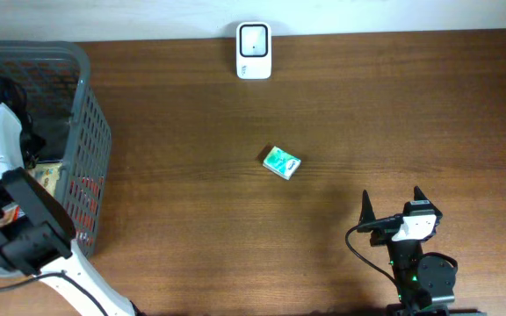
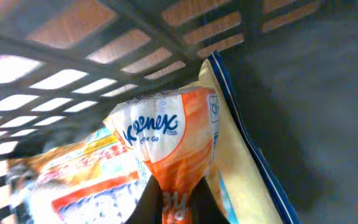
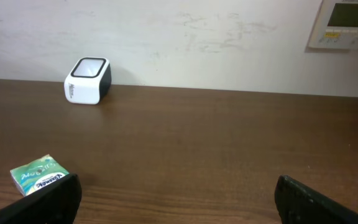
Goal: Scan the item barcode
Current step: 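Carry the orange tissue pack from basket to table with left gripper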
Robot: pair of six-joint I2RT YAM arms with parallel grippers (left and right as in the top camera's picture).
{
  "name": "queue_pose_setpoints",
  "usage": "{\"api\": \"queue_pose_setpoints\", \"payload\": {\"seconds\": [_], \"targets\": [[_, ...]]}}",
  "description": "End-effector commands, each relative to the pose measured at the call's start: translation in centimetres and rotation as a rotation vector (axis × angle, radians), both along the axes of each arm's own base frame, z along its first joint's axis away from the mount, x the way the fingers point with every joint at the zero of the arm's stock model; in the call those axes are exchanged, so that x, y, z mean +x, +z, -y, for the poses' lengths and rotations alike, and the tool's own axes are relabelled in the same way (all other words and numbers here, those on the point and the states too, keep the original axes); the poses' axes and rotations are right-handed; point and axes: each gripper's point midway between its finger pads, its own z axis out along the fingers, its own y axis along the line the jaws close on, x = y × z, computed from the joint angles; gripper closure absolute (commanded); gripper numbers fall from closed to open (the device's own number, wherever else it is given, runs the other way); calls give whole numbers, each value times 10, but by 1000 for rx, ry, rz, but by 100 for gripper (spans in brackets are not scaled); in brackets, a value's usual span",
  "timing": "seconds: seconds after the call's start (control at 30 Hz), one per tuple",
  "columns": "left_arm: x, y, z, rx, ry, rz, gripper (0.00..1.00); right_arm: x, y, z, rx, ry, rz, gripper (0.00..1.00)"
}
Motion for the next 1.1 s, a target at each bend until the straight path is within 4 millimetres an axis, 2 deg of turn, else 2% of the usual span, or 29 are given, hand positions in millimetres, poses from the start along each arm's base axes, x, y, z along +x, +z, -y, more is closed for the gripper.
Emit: {"api": "queue_pose_setpoints", "payload": {"seconds": [0.0, 0.03, 0.1, 0.13, 0.17, 0.2, 0.23, 0.27, 0.3, 0.33, 0.37, 0.4, 0.43, 0.5, 0.53, 0.57, 0.6, 0.67, 0.7, 0.77, 0.83, 0.87, 0.93, 1.03, 1.07], "targets": [[31, 133, 37, 53, -108, 340, 100, 0, -3, -1, 7, 1, -5, 1], [37, 167, 62, 29, -164, 448, 100, 0, -3, -1, 7, 1, -5, 2], [33, 245, 128, 41, -318, 648, 100, 0, -3, -1, 7, 1, -5, 2], [31, 266, 152, 45, -376, 701, 100, 0, -3, -1, 7, 1, -5, 1], [31, 288, 195, 31, -488, 763, 100, 0, -3, -1, 7, 1, -5, 1], [36, 295, 240, 2, -631, 778, 100, 0, -3, -1, 7, 1, -5, 2], [41, 295, 279, -32, -770, 770, 100, 0, -3, -1, 7, 1, -5, 2], [44, 287, 319, -69, -902, 739, 100, 0, -3, -1, 7, 1, -5, 1], [44, 271, 364, -108, -1037, 677, 100, 0, -3, -1, 7, 1, -5, 2], [41, 241, 410, -162, -1141, 584, 100, 0, -3, -1, 7, 1, -5, 2], [40, 219, 436, -189, -1195, 517, 100, 0, -3, -1, 7, 1, -5, 2], [39, 179, 471, -222, -1263, 407, 100, 0, -3, -1, 7, 1, -5, 2], [37, 148, 494, -257, -1302, 326, 100, 0, -3, -1, 7, 1, -5, 2], [17, 88, 533, -407, -1332, 162, 100, 0, -3, -1, 7, 1, -5, 2], [4, 52, 539, -427, -1249, 50, 100, 0, -3, -1, 7, 1, -5, 1], [-8, 24, 540, -438, -1144, -31, 100, 0, -3, -1, 7, 1, -5, 1], [-17, 1, 548, -473, -1110, -93, 100, 0, -3, -1, 7, 1, -5, 1], [-25, -29, 565, -553, -1103, -148, 100, 0, -3, -1, 7, 1, -5, 1], [-29, -36, 570, -593, -1079, -164, 100, 0, -3, -1, 7, 1, -5, 2], [-33, -61, 571, -604, -976, -201, 100, 0, -3, -1, 7, 1, -5, 2], [-31, -71, 572, -598, -933, -197, 100, 0, -3, -1, 7, 1, -5, 1], [-22, -74, 578, -600, -940, -154, 100, 0, -3, -1, 7, 1, -5, 1], [11, -74, 589, -556, -981, -8, 100, 0, -3, -1, 7, 1, -5, 1], [49, -69, 579, -383, -999, 127, 100, 0, -3, -1, 7, 1, -5, 2], [68, -62, 567, -258, -1006, 186, 98, 0, -3, -1, 7, 1, -5, 1]]}}
